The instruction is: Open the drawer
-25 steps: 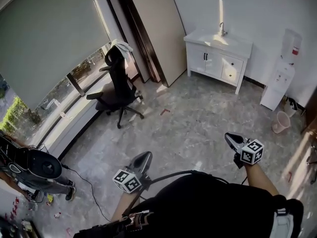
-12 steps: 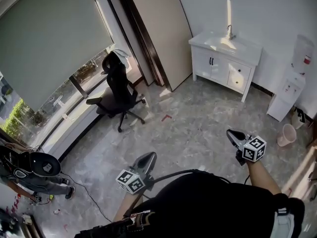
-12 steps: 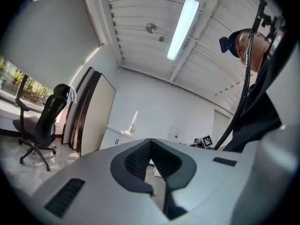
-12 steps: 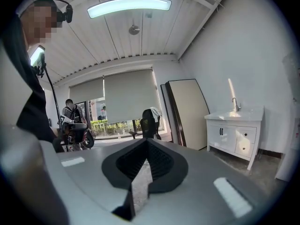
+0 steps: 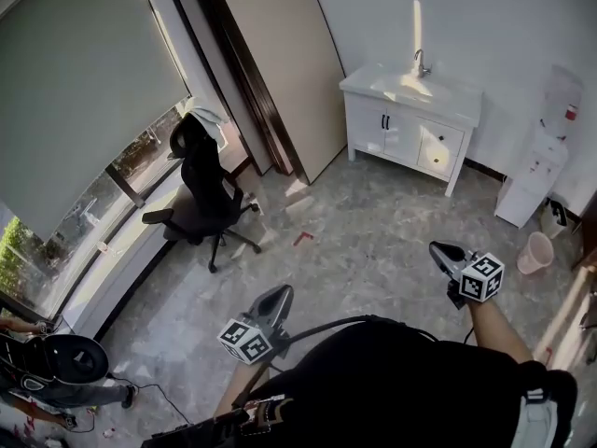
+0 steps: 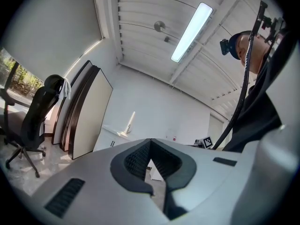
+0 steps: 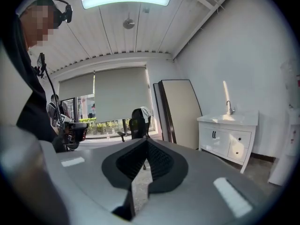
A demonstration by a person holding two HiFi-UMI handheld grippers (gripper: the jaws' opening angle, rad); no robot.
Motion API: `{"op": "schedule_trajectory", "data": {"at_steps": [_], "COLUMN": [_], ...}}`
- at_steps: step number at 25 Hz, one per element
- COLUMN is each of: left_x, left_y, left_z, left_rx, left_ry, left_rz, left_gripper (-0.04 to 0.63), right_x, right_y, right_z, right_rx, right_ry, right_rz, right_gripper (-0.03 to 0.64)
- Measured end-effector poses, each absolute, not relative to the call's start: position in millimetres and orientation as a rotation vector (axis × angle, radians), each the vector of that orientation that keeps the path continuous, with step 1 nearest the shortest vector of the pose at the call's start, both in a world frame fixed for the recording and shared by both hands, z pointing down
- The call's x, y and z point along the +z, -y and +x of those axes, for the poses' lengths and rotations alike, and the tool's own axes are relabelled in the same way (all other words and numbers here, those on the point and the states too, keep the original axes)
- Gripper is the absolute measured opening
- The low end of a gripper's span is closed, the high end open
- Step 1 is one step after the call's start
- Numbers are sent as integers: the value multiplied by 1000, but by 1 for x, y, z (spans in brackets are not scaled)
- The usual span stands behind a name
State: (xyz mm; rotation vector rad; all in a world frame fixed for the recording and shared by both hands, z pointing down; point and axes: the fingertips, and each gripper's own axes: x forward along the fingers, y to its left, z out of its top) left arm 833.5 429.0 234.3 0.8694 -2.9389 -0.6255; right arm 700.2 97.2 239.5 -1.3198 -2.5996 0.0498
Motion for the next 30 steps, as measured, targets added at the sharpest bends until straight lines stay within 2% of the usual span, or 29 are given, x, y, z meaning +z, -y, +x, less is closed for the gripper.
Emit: {"op": "schedule_trajectory", "data": {"at_steps": [15, 23, 30], "left_x": [225, 241, 221], "left_y": [-602, -611, -572], "left_z": [685, 612, 509], "left_rx": [-544, -574, -594], "left_ry": [2926, 2917, 2983], "left_rz": [952, 887, 779], "left_gripper": [0, 0, 0], "right_x": [224, 242, 229], "right_y": [-267, -267, -251], "right_z": [573, 481, 354], "right_rx": [63, 106, 84], "right_ry": [2650, 2624, 2568], "right_rz": [-1280, -1270, -1412], "right_gripper": [2, 2, 2]}}
